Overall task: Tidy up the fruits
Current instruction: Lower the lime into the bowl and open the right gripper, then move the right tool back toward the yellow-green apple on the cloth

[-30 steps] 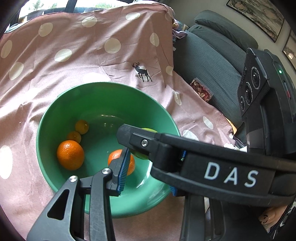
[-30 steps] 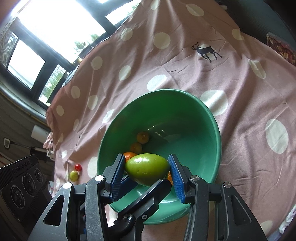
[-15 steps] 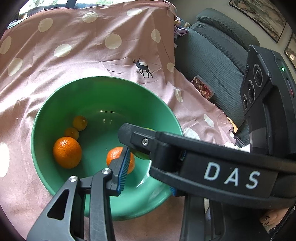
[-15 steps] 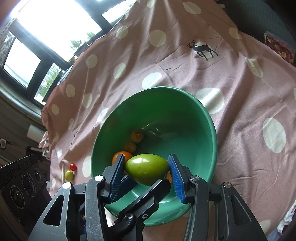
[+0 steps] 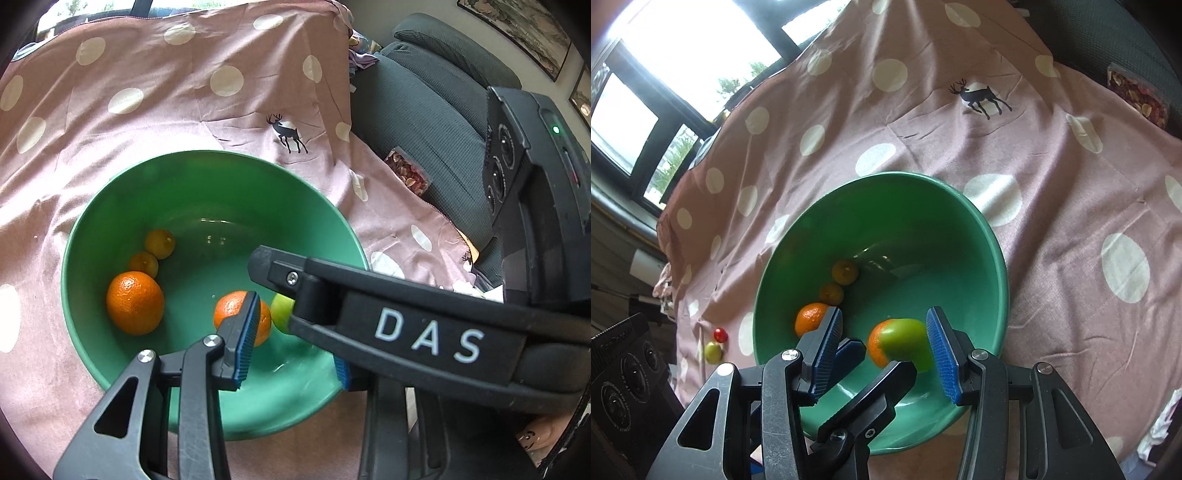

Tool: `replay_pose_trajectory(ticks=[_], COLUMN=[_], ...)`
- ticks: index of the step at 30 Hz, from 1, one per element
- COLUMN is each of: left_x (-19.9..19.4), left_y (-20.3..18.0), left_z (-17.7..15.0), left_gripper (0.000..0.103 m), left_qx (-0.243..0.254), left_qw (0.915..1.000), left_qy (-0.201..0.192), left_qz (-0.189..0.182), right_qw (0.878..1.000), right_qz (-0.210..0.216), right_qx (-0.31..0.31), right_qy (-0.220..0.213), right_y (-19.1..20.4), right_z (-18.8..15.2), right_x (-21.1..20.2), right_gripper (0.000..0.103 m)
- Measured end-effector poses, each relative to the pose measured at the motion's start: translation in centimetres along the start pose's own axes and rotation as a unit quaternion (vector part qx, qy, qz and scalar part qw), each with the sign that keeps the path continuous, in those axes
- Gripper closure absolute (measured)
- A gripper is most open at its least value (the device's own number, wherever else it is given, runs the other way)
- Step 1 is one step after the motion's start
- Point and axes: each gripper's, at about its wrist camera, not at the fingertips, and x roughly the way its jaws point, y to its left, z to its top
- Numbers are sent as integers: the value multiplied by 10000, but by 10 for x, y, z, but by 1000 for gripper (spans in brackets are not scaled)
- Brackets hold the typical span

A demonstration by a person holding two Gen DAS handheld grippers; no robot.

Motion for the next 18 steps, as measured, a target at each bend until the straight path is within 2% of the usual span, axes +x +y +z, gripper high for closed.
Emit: replay_pose_trajectory(ticks=[4,7,13,15,18], left_x=[-5,-13,-42,-55,-76], left_y=[0,1,2,5,15], left_z=[0,0,-3,-6,-11], left_gripper=[65,58,41,30,19], left_qx=[12,-4,17,-9,-180], left_qw=[10000,9999,9988,9977,9954], left_qy=[-61,-140,-468,-639,-893], left_qz=[44,60,160,227,288], right_qw=[10000,9999,9989,9983,9970], right_qz=[8,-87,-298,-331,-434], right_qx=[37,43,-13,-60,-158], right_qy=[-28,-77,-366,-480,-626], right_y=[-3,-2,1,4,10], right_z=[0,0,0,0,-2], right_x=[-2,-4,-16,-21,-27], right_gripper=[53,53,51,46,45])
